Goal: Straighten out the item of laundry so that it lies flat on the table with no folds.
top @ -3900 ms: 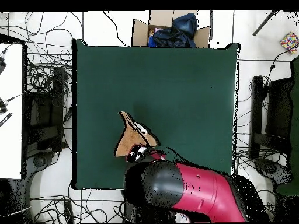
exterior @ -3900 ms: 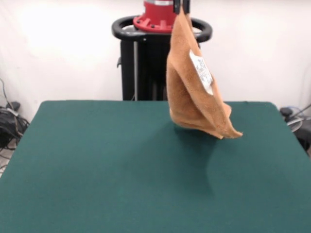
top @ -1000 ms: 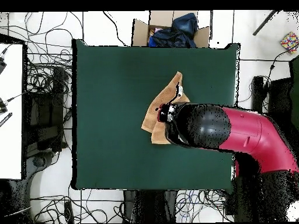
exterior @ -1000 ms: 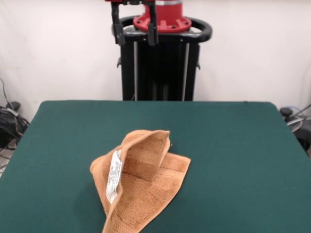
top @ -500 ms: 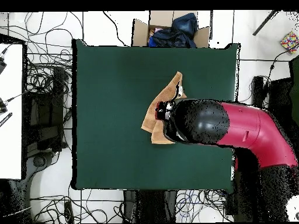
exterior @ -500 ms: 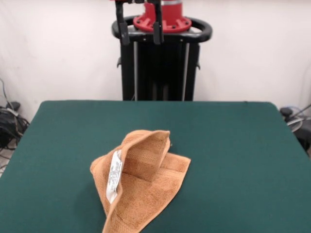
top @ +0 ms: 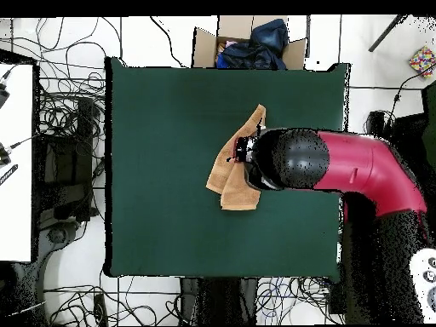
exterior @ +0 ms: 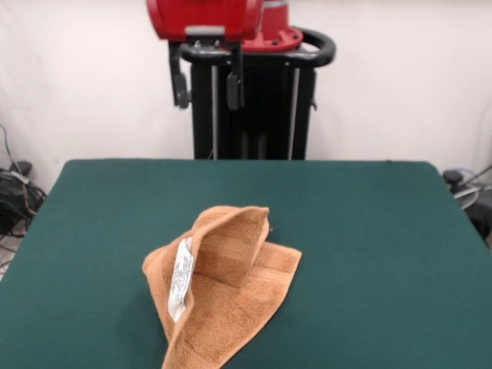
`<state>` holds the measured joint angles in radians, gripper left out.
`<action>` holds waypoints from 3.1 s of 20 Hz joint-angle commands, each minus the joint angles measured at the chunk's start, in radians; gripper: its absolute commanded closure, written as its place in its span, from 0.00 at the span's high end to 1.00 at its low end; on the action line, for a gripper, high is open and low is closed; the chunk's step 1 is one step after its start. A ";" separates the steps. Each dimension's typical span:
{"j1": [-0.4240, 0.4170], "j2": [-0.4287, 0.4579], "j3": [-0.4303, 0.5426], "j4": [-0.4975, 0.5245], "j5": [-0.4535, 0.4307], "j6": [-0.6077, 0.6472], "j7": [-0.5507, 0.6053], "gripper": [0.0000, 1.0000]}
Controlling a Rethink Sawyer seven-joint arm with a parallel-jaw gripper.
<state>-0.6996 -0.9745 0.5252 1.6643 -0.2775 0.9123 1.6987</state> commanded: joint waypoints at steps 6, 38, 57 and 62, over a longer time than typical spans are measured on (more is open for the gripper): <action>0.055 0.182 -0.014 -0.223 -0.144 -0.030 -0.027 1.00; 0.190 0.115 -0.271 -0.095 0.005 -0.089 0.265 1.00; 0.275 0.151 -0.351 -0.042 0.084 -0.179 0.276 1.00; 0.292 0.187 -0.366 -0.048 0.103 -0.223 0.279 1.00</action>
<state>-0.4381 -0.8535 0.2000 1.4997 -0.2153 0.7542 1.6998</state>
